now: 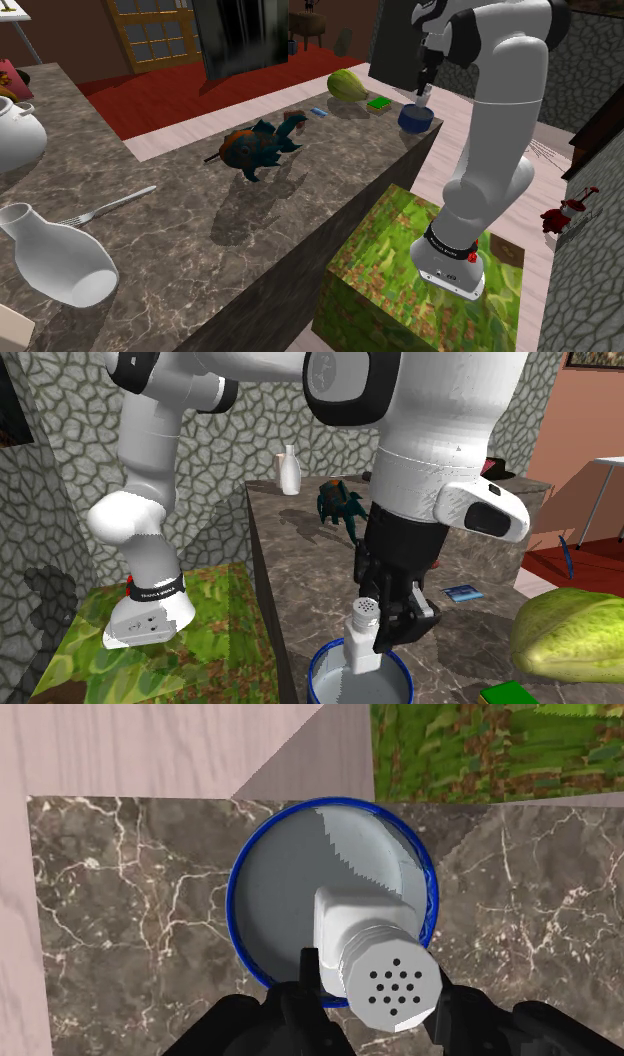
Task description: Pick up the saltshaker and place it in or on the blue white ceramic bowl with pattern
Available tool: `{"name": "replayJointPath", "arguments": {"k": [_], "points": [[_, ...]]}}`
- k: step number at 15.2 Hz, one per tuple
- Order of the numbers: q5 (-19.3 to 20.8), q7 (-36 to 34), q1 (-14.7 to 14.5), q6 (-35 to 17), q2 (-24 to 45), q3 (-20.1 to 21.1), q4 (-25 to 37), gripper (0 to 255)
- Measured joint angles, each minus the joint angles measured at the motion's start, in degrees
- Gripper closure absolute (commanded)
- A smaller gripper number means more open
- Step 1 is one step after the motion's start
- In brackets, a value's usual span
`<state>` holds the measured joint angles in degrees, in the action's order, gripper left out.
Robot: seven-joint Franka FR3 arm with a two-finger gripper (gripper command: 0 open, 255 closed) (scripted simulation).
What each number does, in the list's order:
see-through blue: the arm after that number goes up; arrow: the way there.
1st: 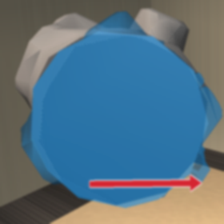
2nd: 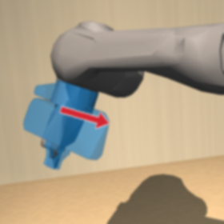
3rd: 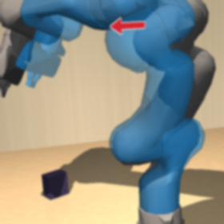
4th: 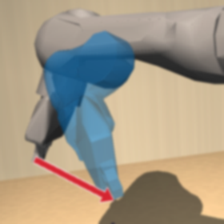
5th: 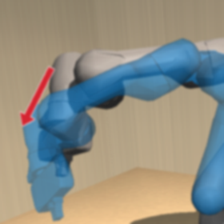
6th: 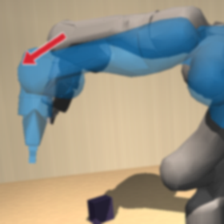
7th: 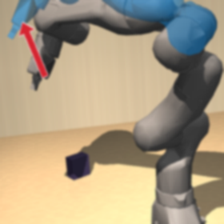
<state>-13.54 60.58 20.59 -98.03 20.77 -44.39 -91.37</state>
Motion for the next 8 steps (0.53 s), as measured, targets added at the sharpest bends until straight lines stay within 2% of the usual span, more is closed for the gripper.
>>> {"name": "replayJointPath", "arguments": {"k": [3, 8], "points": [[-0.4, 0.4, 0.0, -2.2, 0.5, 0.2, -1.8, 255], [-0.5, 0.4, -0.1, -2.8, 0.6, 0.3, -2.3, 255]]}}
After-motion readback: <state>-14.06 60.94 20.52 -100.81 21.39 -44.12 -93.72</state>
